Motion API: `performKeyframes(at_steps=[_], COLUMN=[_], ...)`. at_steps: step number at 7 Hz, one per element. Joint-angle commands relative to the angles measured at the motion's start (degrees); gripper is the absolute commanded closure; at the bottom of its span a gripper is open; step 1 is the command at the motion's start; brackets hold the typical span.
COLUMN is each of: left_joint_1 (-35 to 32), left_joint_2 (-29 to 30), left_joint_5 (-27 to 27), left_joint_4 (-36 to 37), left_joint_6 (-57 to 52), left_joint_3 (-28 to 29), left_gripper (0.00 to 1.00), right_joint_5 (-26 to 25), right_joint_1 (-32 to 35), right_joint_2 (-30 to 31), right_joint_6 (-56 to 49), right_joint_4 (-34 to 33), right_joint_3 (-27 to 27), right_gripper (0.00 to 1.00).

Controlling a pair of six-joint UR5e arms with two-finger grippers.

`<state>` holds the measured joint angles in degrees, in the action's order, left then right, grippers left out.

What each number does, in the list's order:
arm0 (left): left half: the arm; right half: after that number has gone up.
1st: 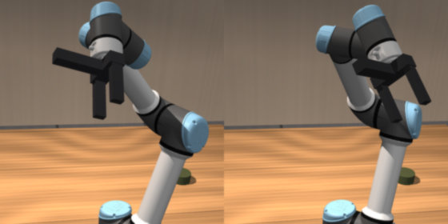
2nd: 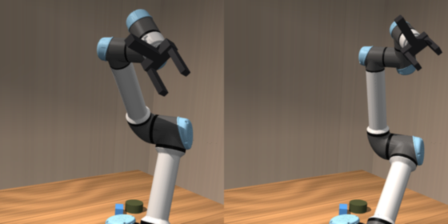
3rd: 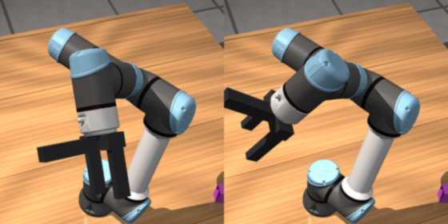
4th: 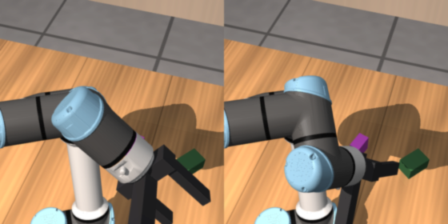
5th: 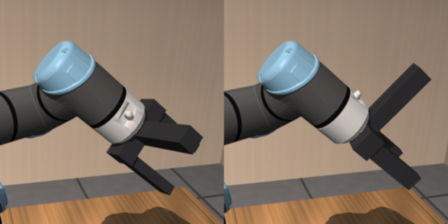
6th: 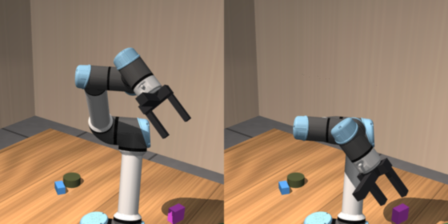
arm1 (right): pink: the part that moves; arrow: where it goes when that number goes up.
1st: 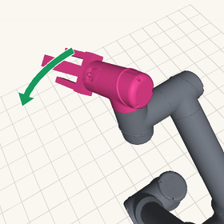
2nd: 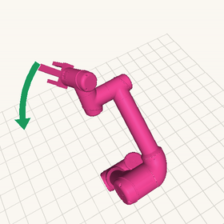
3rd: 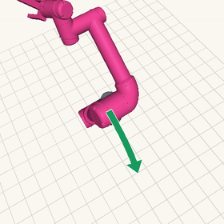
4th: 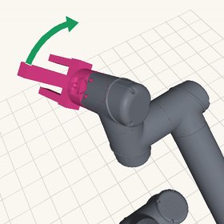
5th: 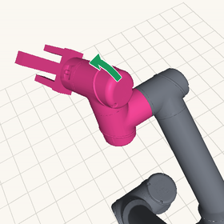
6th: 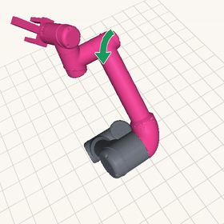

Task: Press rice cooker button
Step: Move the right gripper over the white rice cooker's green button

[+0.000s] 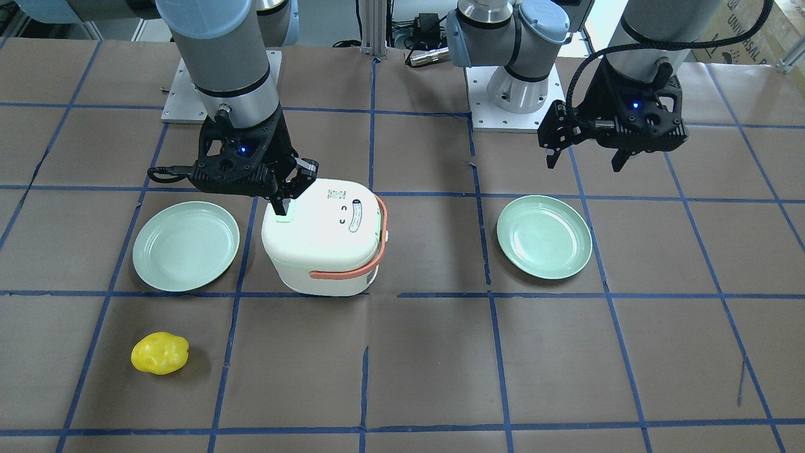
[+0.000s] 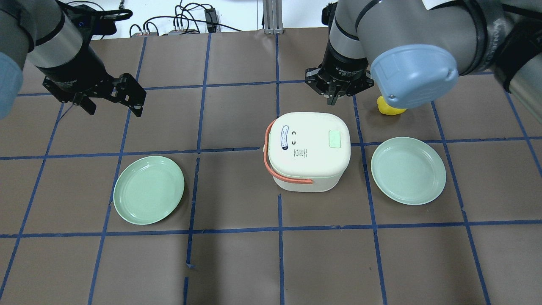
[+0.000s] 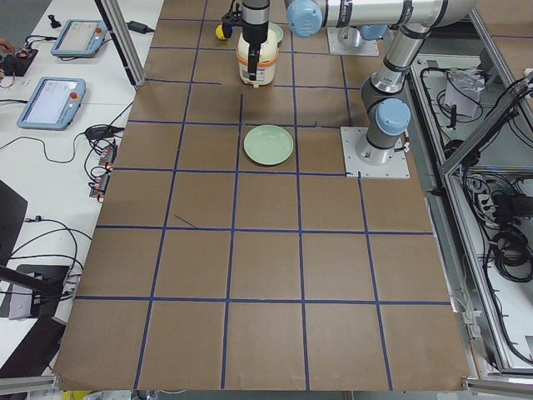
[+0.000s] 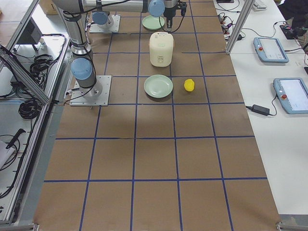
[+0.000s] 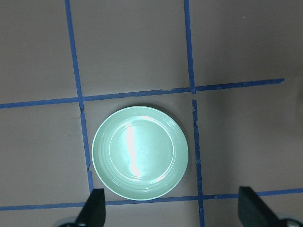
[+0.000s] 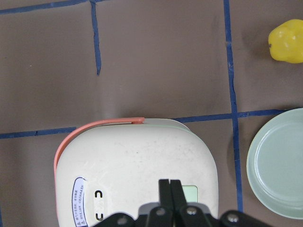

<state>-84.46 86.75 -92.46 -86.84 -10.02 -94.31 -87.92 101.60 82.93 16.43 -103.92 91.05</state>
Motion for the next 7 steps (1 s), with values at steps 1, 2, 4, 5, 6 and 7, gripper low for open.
performKeyframes(at_steps=[1,2,4,5,6,7], left_joint_1=[0.0,0.0,0.0,0.0,0.0,0.0], left_joint_2=[0.0,0.0,0.0,0.0,0.0,0.0], left_joint_5=[0.0,0.0,0.0,0.0,0.0,0.0], left_joint_4=[0.0,0.0,0.0,0.0,0.0,0.0], left_joint_6=[0.0,0.0,0.0,0.0,0.0,0.0], left_joint_3=[0.0,0.0,0.0,0.0,0.0,0.0], left_gripper=[0.0,0.0,0.0,0.0,0.0,0.0], right_joint_5=[1.6,1.6,1.5,1.3,0.6,0.6], right_joint_1=[0.5,0.4,-0.4,-0.4,-0.8,-1.3], right_joint_2=[0.1,-0.3,-0.5,-0.4,-0.4,-0.4], right_joint_6=[0.4,0.2,-1.7,-2.0,-2.3,-2.3], right_joint_4=[0.3,0.3,-0.7,-1.7,-3.8,-3.8], right_joint_3=[0.0,0.1,3.2,5.3,5.6,5.8], right_gripper=[0.86,0.86,0.86,0.86,0.86,0.86])
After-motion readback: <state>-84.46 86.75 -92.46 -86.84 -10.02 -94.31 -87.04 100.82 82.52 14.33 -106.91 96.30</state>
